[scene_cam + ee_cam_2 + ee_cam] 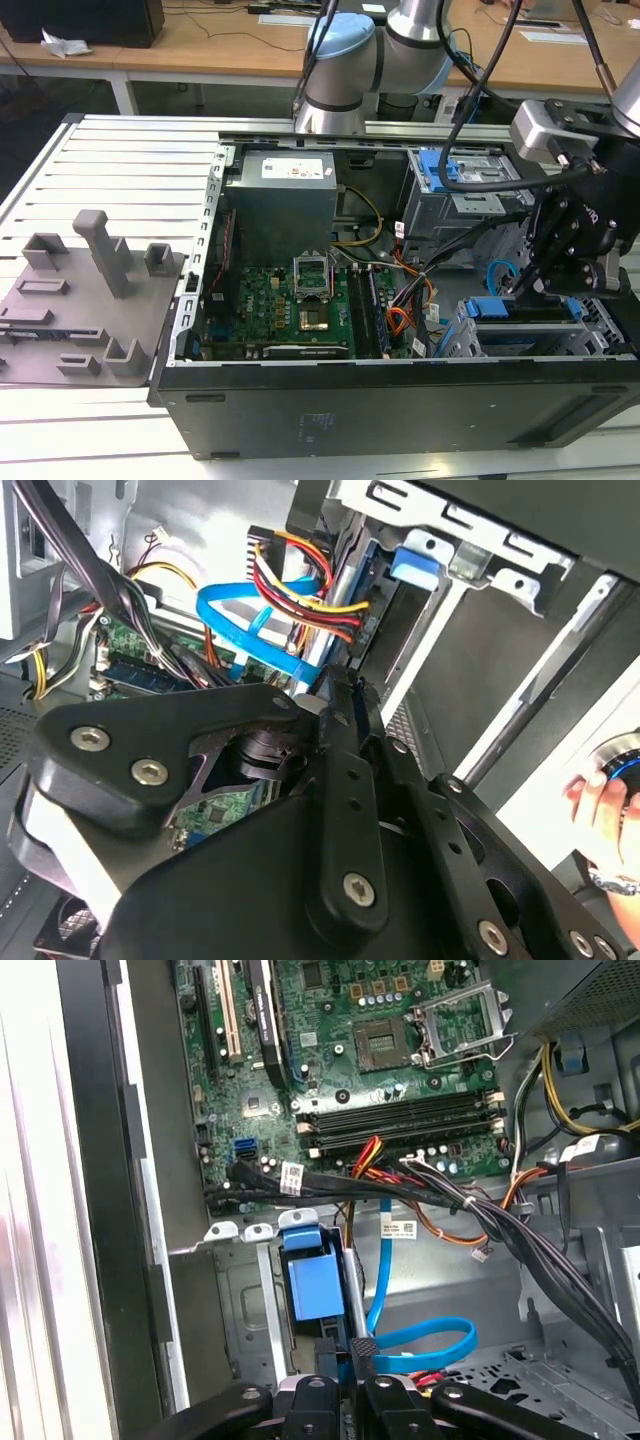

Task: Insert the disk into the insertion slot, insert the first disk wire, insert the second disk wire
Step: 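Insert the second disk wire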

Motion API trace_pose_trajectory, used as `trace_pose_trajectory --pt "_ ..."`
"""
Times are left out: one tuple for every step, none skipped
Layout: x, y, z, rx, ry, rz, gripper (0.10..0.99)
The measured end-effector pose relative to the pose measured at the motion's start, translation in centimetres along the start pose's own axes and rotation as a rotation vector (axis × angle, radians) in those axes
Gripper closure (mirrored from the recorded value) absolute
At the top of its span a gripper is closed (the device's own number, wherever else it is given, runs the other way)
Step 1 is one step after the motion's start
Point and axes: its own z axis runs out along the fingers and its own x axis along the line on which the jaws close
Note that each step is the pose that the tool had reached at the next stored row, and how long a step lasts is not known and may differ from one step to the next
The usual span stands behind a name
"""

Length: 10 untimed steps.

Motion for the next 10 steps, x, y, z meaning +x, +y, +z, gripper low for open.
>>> trace_pose_trajectory --pt "-0.06 -0.13 0.04 0.000 -0.0004 -0.002 0.922" --pt "-0.09 -0.20 0.08 0.000 -0.0009 -0.002 0.922" --pt "-0.12 -0.28 0.11 0.000 -0.0013 -0.002 0.922" --pt "-0.15 -0.33 0.17 0.000 -0.0019 -0.002 0.922" --pt "-0.16 -0.36 0.21 0.000 -0.0023 -0.002 0.922" --pt "-0.16 -0.39 0.30 -0.001 -0.0040 -0.002 0.922" --pt "-0.17 -0.41 0.37 -0.001 -0.0067 -0.002 0.922" --pt "-0.19 -0.45 0.41 -0.001 -0.0078 -0.002 0.922" --pt "-0.20 -0.50 0.44 -0.001 -0.0084 -0.003 0.922" --pt "-0.20 -0.56 0.43 -0.001 -0.0082 -0.005 0.922"
